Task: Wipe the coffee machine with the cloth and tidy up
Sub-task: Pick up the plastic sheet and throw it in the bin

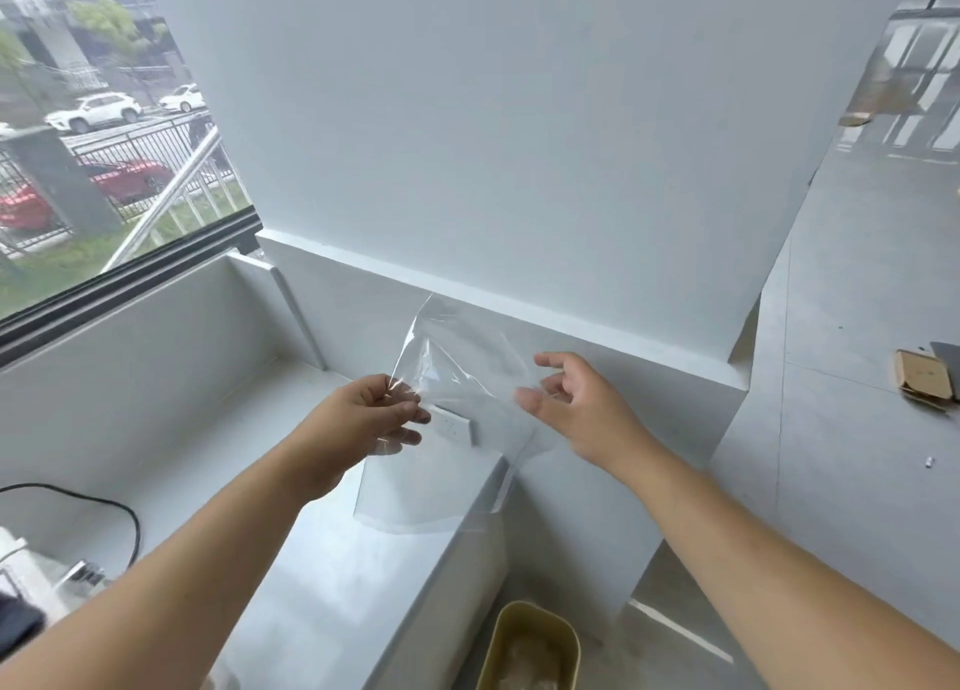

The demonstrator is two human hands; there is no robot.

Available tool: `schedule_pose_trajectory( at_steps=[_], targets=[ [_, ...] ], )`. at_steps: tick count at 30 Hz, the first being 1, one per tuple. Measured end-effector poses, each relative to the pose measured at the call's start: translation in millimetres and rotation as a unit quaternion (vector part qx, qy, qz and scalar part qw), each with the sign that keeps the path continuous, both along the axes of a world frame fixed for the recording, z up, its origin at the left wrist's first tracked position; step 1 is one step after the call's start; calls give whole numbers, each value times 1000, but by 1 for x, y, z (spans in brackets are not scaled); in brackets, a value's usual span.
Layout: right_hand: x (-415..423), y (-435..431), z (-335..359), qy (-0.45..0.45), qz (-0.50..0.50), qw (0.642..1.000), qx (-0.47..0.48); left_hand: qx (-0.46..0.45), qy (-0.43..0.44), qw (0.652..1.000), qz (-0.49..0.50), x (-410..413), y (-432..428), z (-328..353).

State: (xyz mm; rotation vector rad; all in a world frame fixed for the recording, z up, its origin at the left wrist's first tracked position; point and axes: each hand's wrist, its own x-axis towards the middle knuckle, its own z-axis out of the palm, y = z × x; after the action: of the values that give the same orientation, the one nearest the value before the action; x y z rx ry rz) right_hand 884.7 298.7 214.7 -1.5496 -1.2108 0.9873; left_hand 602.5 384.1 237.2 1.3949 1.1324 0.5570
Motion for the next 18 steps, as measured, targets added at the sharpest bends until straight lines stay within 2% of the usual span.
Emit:
schedule_pose_trajectory(
  at_steps=[3,5,9,14,18],
  targets=[
    [-6,3,-12,215,27,975,-43,-39,-52,998,22,-12,2,-1],
    [-12,2,-18,278,77,953,-93,-57,-78,995,32,-17,4,-5],
    [-27,0,-22,266,147,946,-113,-70,-96,992,42,-20,7,-12],
    [-38,-5,-20,181,50,980,-72,-43,-47,998,21,-17,5,-24],
    [-42,-24,-23,211,-15,974,-79,-53,-34,998,-26,-13,-5,-35]
  ],
)
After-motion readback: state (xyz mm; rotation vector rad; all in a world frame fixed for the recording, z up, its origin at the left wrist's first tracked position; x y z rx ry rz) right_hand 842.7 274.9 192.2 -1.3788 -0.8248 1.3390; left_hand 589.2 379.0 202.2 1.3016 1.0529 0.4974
